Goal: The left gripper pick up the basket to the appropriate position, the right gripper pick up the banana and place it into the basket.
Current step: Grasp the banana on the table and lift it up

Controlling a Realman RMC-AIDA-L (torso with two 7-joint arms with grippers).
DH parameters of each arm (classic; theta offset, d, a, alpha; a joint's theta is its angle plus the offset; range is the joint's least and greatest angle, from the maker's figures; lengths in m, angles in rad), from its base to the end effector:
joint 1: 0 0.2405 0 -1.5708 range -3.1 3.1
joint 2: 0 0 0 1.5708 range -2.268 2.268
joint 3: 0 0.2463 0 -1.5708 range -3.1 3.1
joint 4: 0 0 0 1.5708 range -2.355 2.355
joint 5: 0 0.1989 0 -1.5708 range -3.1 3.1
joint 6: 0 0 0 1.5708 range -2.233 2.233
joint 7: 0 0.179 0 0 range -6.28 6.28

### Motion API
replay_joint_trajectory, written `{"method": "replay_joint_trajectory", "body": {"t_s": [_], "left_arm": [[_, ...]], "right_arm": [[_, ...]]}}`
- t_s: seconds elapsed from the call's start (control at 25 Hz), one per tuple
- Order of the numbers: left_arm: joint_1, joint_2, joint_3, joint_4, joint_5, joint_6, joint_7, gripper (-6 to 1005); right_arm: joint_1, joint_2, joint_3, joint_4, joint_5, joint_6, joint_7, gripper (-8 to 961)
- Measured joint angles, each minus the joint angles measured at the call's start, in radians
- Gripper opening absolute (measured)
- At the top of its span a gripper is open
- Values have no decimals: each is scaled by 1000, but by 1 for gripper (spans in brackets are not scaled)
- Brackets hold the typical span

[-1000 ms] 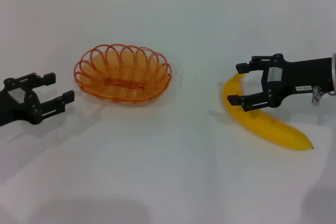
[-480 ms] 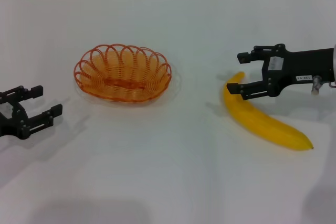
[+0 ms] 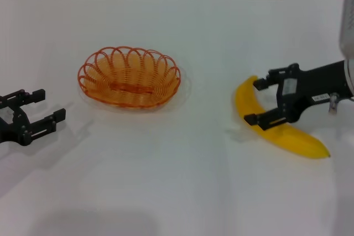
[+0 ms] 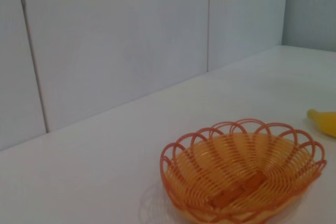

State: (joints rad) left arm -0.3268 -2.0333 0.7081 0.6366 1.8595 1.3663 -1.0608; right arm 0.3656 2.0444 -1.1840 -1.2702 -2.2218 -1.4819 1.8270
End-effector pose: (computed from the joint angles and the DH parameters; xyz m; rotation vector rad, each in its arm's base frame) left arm -0.3183 0.3111 0.0030 -2.4517 -0.4861 -0.4727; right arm 0.2387 0.3204 -0.0067 -2.8174 0.4906 -0.0742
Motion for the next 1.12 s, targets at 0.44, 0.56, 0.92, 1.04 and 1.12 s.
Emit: {"method": "replay_joint_trajectory", "body": {"t_s": [0.44, 0.56, 0.92, 1.04, 1.12], "left_arm": [[-2, 2, 6, 0, 1, -1, 1, 681], [-5, 2, 8, 0, 1, -1, 1, 680], [-11, 2, 8, -2, 1, -1, 1, 680], [-11, 2, 8, -2, 1, -1, 1, 680], [-11, 2, 8, -2, 1, -1, 1, 680]], "right_arm": [[20, -2, -41, -2, -116, 27, 119, 864], [23, -2, -42, 6, -137, 29, 131, 864], [65, -4, -45, 86, -173, 43, 140, 863], [80, -4, -46, 106, -174, 47, 140, 863], [87, -4, -46, 118, -175, 51, 139, 863]]}}
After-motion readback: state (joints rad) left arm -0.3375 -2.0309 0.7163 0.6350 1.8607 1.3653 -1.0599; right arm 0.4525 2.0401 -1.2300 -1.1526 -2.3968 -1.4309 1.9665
